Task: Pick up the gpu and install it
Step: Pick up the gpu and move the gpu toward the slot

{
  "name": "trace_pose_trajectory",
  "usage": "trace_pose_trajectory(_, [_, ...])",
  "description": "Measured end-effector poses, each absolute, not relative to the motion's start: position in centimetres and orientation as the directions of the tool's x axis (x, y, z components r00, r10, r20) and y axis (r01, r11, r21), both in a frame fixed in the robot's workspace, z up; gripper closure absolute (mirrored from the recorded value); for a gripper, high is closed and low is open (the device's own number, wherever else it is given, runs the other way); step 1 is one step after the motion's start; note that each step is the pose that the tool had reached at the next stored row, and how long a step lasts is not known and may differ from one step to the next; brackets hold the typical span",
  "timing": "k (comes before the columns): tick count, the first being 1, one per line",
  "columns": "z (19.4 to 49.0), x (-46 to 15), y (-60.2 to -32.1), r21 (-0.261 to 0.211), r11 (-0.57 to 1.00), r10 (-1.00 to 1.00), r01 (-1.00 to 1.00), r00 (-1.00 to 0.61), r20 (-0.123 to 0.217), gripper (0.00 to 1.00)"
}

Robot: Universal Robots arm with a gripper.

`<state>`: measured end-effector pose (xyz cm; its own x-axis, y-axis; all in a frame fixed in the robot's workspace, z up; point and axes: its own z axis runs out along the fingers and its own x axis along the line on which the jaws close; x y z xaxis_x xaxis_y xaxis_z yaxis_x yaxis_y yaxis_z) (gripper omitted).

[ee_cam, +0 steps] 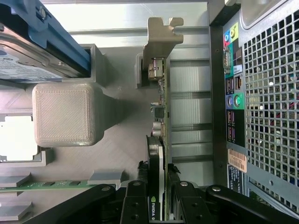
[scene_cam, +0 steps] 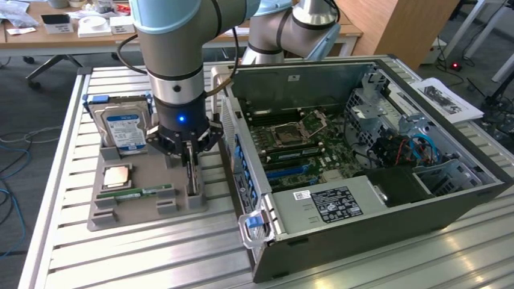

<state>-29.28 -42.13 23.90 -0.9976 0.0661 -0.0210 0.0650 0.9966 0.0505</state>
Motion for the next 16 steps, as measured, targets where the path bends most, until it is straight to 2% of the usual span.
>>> trace_pose_trajectory(16, [25.3, -29.3, -42.1, 0.050, 0.997, 0.066, 0.065, -0.998, -0.021, 0.73])
